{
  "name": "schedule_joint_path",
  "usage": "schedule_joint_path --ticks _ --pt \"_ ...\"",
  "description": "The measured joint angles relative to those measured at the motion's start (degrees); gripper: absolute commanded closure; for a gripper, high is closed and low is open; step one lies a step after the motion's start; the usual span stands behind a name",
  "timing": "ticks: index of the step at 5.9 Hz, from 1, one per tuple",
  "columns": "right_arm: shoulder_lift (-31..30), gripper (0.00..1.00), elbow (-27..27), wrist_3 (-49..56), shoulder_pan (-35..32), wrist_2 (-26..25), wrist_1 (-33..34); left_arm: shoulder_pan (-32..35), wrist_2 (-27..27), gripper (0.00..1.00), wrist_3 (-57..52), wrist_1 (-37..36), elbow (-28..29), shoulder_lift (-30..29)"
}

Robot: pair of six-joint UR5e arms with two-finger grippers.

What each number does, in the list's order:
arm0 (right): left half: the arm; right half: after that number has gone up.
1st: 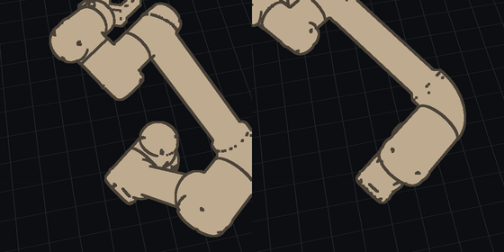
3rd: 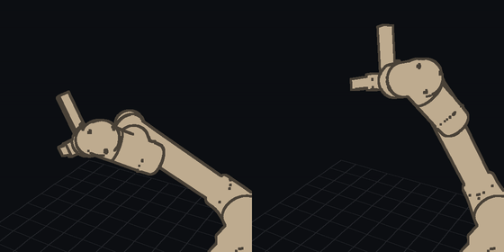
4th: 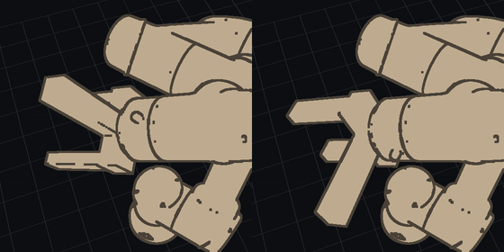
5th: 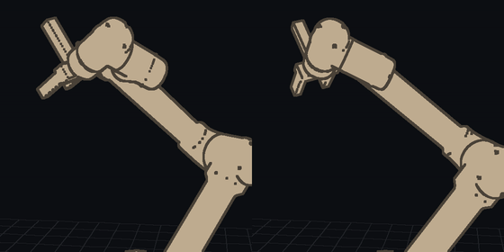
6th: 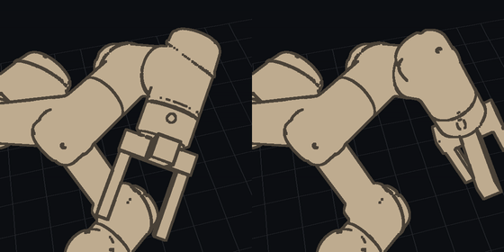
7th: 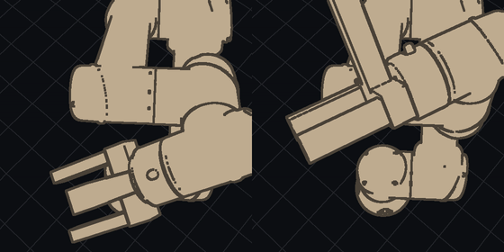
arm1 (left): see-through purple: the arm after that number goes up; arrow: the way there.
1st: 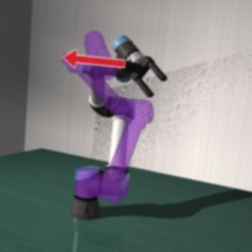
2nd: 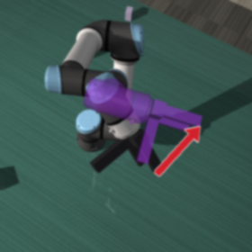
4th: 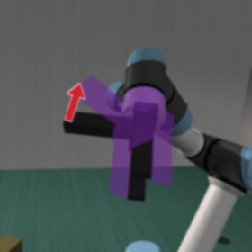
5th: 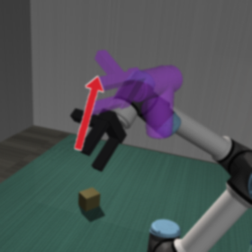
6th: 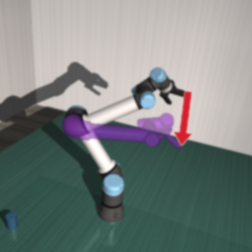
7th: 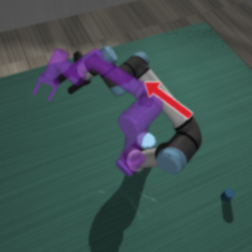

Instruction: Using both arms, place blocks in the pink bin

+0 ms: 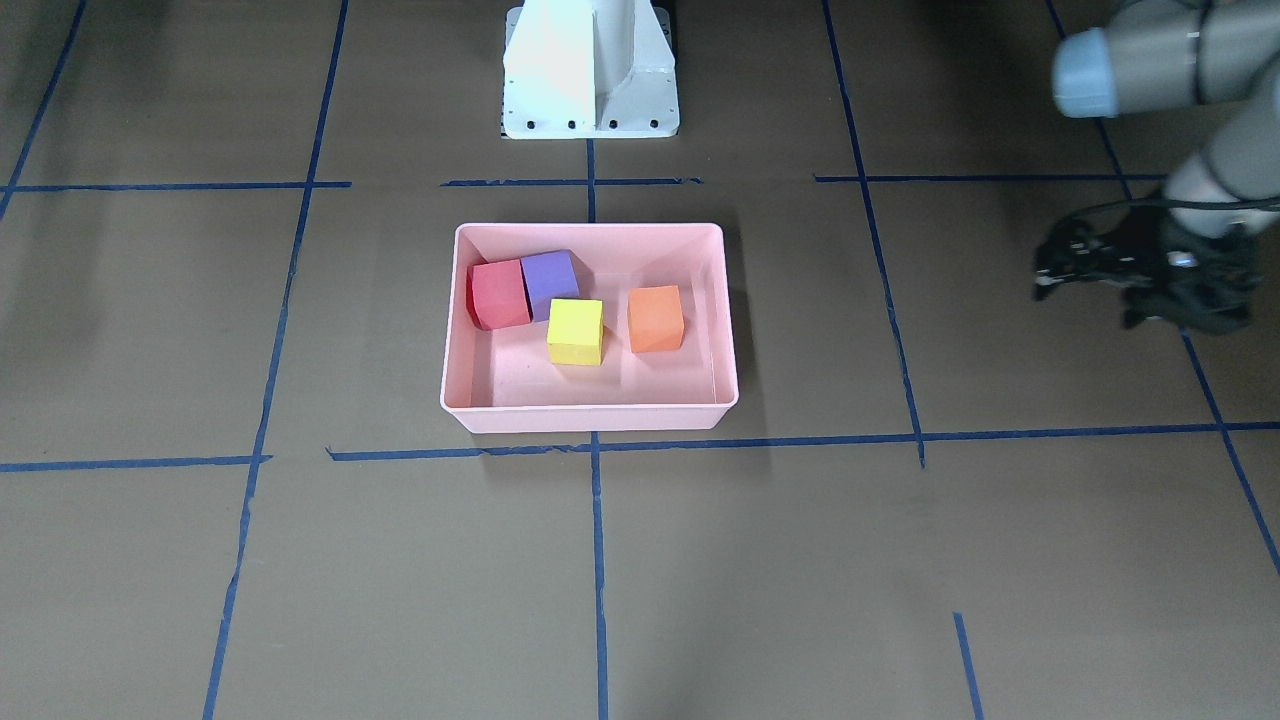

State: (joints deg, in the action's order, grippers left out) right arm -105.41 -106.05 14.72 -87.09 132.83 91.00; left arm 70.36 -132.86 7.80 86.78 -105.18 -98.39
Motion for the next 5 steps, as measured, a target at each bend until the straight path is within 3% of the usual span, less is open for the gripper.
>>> schedule_joint_path --ticks 2,5 --pt "0.0 0.00 -0.7 -0.3 -1.9 1.4 0.3 12.1 -3.2 0.00 -10.2 -0.1 1.2 10.1" --pt "0.9 0.00 -1.0 -0.7 -2.1 1.9 0.4 18.4 -3.2 0.00 -16.5 0.3 1.1 18.9"
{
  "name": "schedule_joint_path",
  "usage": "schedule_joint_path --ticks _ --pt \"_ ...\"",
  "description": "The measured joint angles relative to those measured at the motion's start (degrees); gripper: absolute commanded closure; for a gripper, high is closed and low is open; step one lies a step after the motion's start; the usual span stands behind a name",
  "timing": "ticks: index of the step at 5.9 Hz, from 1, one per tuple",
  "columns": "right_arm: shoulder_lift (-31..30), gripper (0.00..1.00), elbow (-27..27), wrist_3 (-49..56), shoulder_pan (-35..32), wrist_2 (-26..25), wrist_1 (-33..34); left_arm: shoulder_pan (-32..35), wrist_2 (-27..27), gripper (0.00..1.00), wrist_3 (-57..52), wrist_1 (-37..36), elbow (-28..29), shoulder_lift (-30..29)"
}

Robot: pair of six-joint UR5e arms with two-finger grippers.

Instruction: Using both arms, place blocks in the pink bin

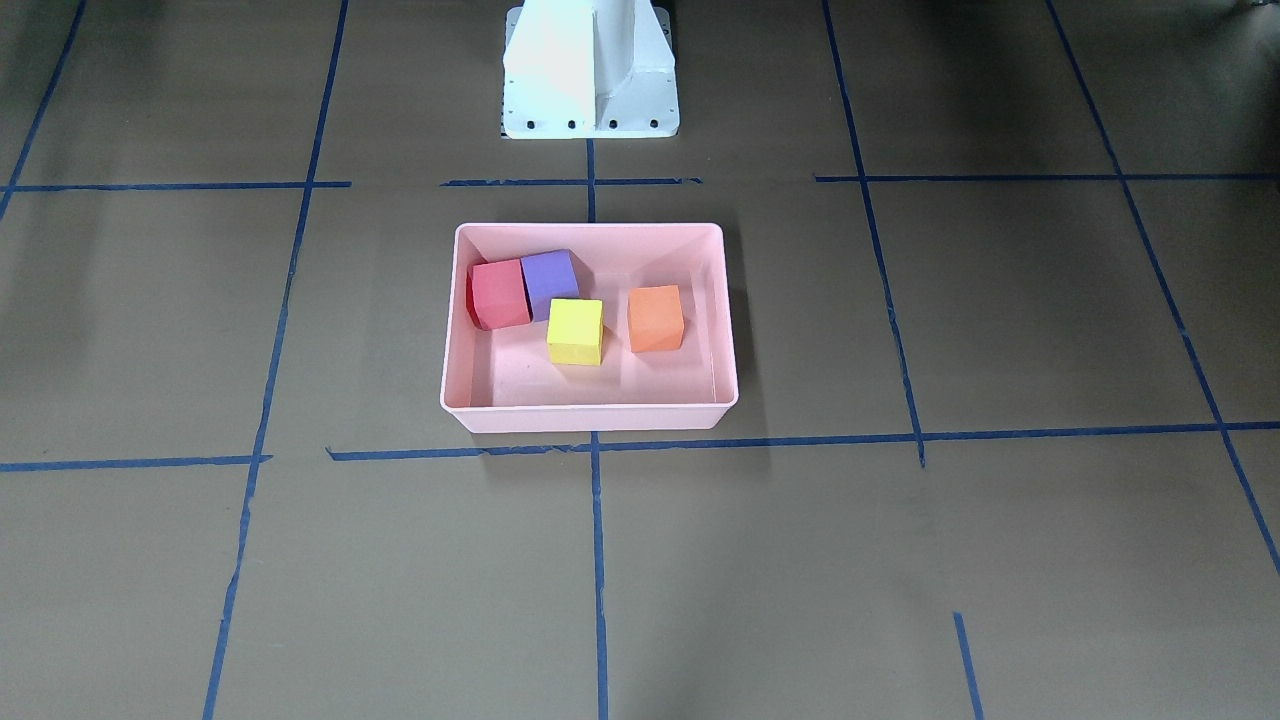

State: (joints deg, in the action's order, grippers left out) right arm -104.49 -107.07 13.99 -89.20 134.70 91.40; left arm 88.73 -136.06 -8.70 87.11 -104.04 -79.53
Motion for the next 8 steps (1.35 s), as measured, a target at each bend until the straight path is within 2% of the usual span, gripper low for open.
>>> schedule_joint_path --ticks 4,8 --pt "-0.3 0.00 0.3 -0.3 0.0 0.0 -0.3 0.6 3.3 0.00 -0.1 -0.4 0.4 2.2" --pt "-0.4 0.00 0.5 -0.3 0.0 0.0 -0.3 0.6 3.6 0.00 -0.1 -0.6 0.4 2.4"
